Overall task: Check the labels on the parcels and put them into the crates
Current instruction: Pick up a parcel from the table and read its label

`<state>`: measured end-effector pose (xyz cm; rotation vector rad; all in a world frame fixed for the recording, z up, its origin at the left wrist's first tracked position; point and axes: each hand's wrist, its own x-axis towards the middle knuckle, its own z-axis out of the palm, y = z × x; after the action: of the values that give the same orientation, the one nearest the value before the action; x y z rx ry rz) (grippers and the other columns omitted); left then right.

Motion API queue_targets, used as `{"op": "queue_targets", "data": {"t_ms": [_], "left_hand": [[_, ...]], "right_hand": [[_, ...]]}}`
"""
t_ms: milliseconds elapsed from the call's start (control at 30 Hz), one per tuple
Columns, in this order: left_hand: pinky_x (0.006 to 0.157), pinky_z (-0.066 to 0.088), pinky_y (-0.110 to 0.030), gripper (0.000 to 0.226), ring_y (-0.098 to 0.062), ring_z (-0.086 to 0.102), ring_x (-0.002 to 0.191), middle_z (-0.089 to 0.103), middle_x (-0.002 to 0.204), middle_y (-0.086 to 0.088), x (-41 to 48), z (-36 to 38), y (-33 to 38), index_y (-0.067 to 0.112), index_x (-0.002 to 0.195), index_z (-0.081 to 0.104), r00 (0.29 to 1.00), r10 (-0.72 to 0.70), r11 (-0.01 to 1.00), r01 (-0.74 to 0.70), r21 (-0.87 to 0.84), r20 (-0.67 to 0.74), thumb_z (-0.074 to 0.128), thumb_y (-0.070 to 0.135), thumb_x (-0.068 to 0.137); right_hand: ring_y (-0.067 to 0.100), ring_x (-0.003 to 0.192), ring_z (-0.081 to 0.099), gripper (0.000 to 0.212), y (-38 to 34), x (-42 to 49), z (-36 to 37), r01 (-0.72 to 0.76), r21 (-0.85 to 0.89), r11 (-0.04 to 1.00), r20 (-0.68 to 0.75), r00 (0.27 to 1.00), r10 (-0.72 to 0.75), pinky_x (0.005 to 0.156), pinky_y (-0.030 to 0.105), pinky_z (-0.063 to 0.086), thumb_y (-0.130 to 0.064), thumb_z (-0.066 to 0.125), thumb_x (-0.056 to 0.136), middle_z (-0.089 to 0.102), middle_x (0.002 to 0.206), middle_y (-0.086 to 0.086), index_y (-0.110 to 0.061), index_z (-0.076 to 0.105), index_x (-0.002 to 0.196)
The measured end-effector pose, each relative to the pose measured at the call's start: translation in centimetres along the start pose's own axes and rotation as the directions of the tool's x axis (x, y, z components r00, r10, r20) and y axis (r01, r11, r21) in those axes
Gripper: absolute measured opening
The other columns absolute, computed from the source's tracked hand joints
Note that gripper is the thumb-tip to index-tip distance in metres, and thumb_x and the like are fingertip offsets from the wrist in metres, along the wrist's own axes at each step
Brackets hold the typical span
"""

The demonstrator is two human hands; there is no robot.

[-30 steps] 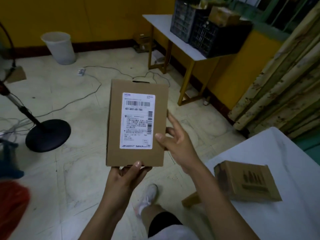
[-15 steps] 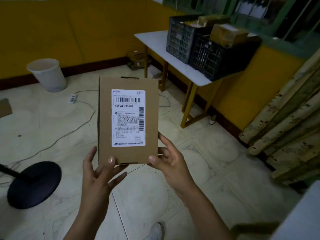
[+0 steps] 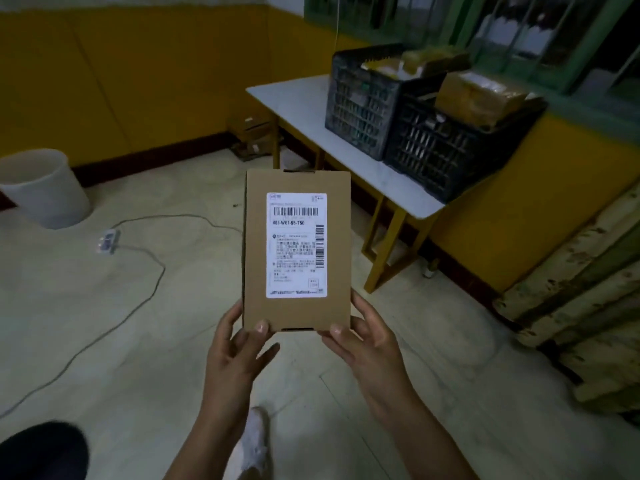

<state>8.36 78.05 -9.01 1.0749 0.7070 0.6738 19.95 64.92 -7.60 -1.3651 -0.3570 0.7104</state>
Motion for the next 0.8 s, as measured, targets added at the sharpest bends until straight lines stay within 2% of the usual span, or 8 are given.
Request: {"op": "queue_targets", "data": {"t_ms": [100, 200, 300, 500, 633, 733, 800], "left_hand": [[0.077, 0.056, -0.022, 0.043, -0.023, 0.068, 0.100, 0.073, 0.101, -0.009, 8.5, -0.4, 1.6, 0.021, 0.131, 0.051, 0.998, 0.010, 1.000, -0.010, -0.005, 0.059, 0.058, 0.010, 0.090], [0.076, 0.055, -0.019, 0.043, -0.022, 0.068, 0.101, 0.073, 0.101, -0.010, 16.3, 0.1, 3.8, 0.022, 0.130, 0.053, 0.994, 0.020, 1.000, -0.021, 0.013, 0.109, 0.057, 0.005, 0.091], [0.075, 0.055, -0.020, 0.043, -0.019, 0.068, 0.099, 0.072, 0.102, -0.008, 22.4, 1.3, 5.1, 0.027, 0.127, 0.056, 0.987, 0.023, 0.998, -0.032, 0.056, 0.158, 0.056, 0.004, 0.092], [0.072, 0.052, -0.027, 0.040, -0.017, 0.070, 0.094, 0.069, 0.108, 0.003, 32.8, 6.3, 5.3, 0.037, 0.123, 0.058, 0.972, 0.045, 0.980, -0.088, 0.178, 0.232, 0.060, 0.014, 0.091], [0.068, 0.056, -0.025, 0.044, -0.008, 0.068, 0.089, 0.069, 0.106, 0.014, 40.2, 11.0, 5.0, 0.045, 0.119, 0.057, 0.952, 0.137, 0.950, -0.205, 0.236, 0.274, 0.063, 0.015, 0.089], [0.071, 0.058, -0.021, 0.046, -0.006, 0.067, 0.087, 0.068, 0.106, 0.018, 46.8, 15.4, 5.6, 0.043, 0.119, 0.057, 0.936, 0.218, 0.925, -0.289, 0.246, 0.278, 0.062, 0.010, 0.088], [0.072, 0.058, -0.022, 0.041, -0.006, 0.066, 0.090, 0.068, 0.105, 0.019, 51.5, 18.4, 6.5, 0.039, 0.121, 0.057, 0.932, 0.252, 0.916, -0.317, 0.248, 0.261, 0.063, 0.017, 0.087]], "right_hand": [[0.013, 0.106, 0.067, 0.054, -0.9, 7.0, 3.1, 0.024, -0.030, 0.999, -0.049, 0.998, -0.025, 0.081, 0.023, 0.055, -0.008, 0.066, 0.087, 0.073, 0.108, -0.004, -0.057, 0.059, 0.110], [0.010, 0.105, 0.066, 0.052, -2.1, 13.1, 5.3, 0.027, -0.041, 0.999, -0.110, 0.993, -0.032, 0.084, 0.024, 0.053, -0.010, 0.064, 0.088, 0.073, 0.105, -0.009, -0.053, 0.054, 0.114], [0.008, 0.101, 0.068, 0.045, -3.2, 17.7, 6.0, 0.011, -0.009, 1.000, -0.206, 0.978, -0.013, 0.075, 0.020, 0.055, -0.013, 0.067, 0.087, 0.074, 0.101, -0.011, -0.047, 0.055, 0.114], [0.010, 0.094, 0.070, 0.042, -4.8, 27.0, 4.5, 0.041, -0.034, 0.999, -0.367, 0.929, -0.051, 0.066, 0.020, 0.055, -0.020, 0.064, 0.090, 0.073, 0.102, -0.013, -0.044, 0.050, 0.122], [0.007, 0.091, 0.070, 0.039, -5.8, 35.0, 2.3, 0.086, -0.078, 0.993, -0.444, 0.889, -0.112, 0.065, 0.023, 0.056, -0.029, 0.064, 0.086, 0.072, 0.099, -0.020, -0.047, 0.051, 0.119], [0.004, 0.089, 0.069, 0.037, -7.6, 42.5, 0.7, 0.131, -0.102, 0.986, -0.471, 0.867, -0.164, 0.063, 0.021, 0.056, -0.034, 0.061, 0.083, 0.071, 0.094, -0.027, -0.049, 0.051, 0.116], [0.003, 0.087, 0.069, 0.037, -9.4, 47.5, -0.3, 0.158, -0.132, 0.979, -0.456, 0.867, -0.201, 0.063, 0.020, 0.055, -0.038, 0.059, 0.081, 0.070, 0.093, -0.029, -0.048, 0.051, 0.116]]}}
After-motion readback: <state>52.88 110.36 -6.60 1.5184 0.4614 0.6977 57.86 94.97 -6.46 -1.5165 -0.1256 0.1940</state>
